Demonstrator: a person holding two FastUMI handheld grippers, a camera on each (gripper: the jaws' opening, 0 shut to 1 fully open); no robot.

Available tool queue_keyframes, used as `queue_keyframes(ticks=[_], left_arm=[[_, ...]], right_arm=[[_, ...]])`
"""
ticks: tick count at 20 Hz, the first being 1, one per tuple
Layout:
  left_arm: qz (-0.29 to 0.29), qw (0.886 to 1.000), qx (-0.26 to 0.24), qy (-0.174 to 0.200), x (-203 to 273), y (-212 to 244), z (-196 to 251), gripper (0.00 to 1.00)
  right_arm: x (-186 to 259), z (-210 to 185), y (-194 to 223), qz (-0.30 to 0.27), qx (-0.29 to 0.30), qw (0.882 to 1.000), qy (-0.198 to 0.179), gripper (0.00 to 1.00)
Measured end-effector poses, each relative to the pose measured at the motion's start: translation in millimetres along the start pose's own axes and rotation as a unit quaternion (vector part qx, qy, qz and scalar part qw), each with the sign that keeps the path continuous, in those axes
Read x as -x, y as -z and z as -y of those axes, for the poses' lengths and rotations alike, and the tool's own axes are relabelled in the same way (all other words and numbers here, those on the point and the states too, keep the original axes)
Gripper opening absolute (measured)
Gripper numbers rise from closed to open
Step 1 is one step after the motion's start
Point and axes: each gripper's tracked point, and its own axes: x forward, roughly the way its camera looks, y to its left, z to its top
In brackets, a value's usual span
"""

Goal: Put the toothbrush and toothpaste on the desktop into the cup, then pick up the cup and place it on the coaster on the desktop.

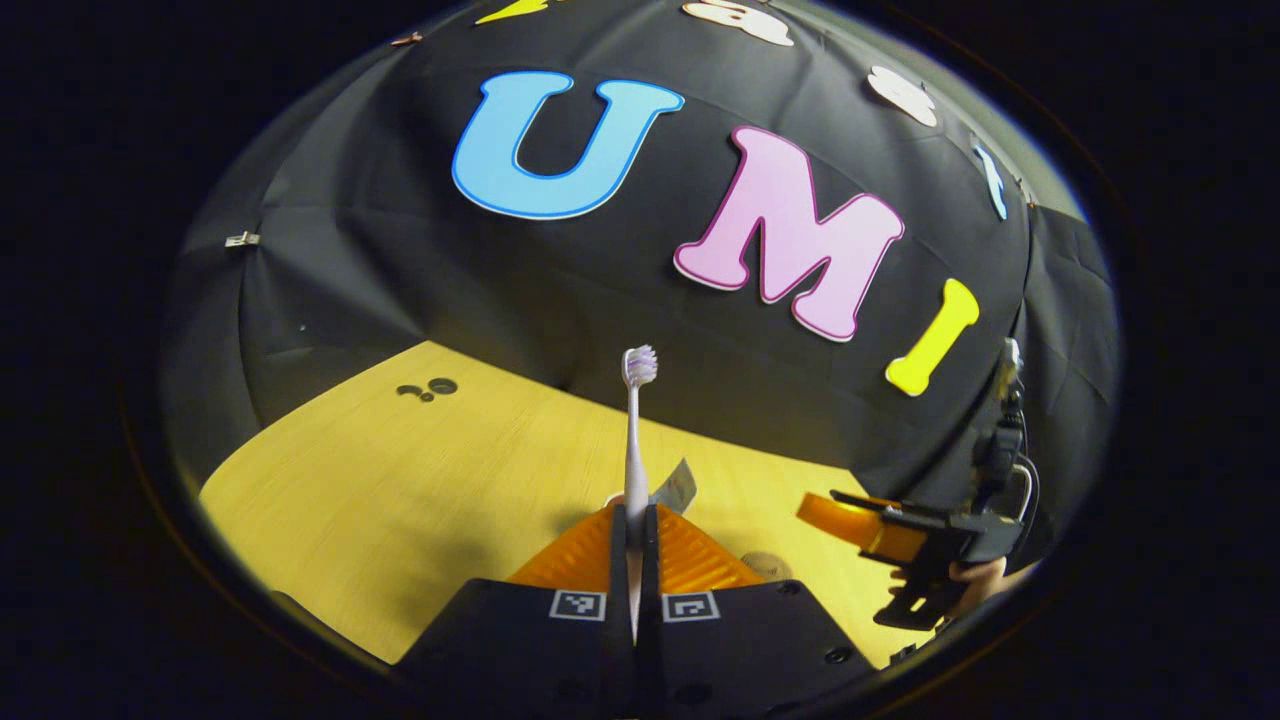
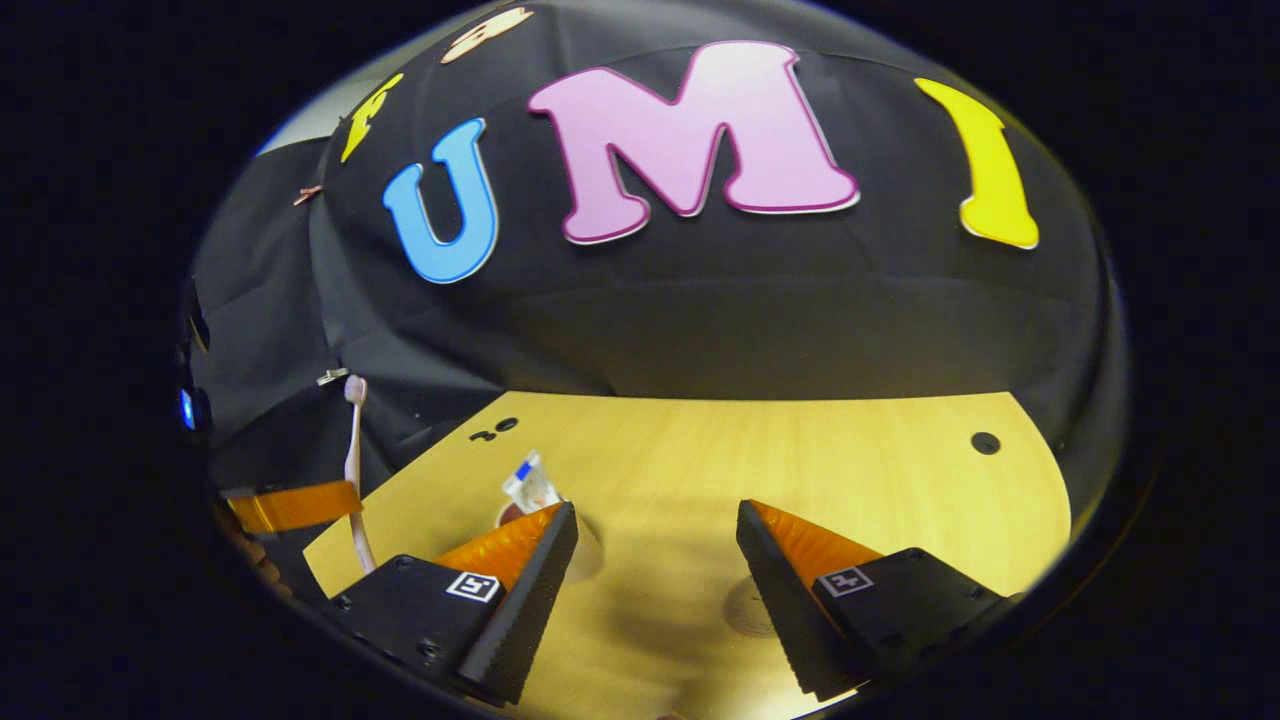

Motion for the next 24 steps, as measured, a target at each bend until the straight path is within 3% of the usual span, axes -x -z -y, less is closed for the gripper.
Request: queue_keyframes(ticks=[9, 11, 12, 21, 23, 24], left_arm=[[0.065, 0.998, -0.026, 0.01, -81, -24, 3, 0.06], [0.079, 0.996, -0.025, 0.011, -102, -22, 0, 0.11], [0.084, 0.996, -0.028, 0.013, -110, -21, 0, 0.06], [0.065, 0.995, -0.065, 0.027, -148, 23, -5, 0.09], [0.059, 0.995, -0.077, 0.027, -147, 29, -7, 0.11], [0.056, 0.995, -0.083, 0.028, -144, 29, -6, 0.17]], right_arm=[[47, 100, 17, -0.006, -0.014, 0.996, 0.09, 0.98], [54, 120, 29, -0.014, -0.019, 0.993, 0.111, 0.98], [59, 127, 35, -0.019, -0.023, 0.992, 0.119, 0.98], [70, 152, 52, -0.032, -0.026, 0.988, 0.149, 0.98], [68, 152, 53, -0.033, -0.029, 0.988, 0.149, 0.98], [67, 152, 54, -0.034, -0.029, 0.988, 0.149, 0.98]])
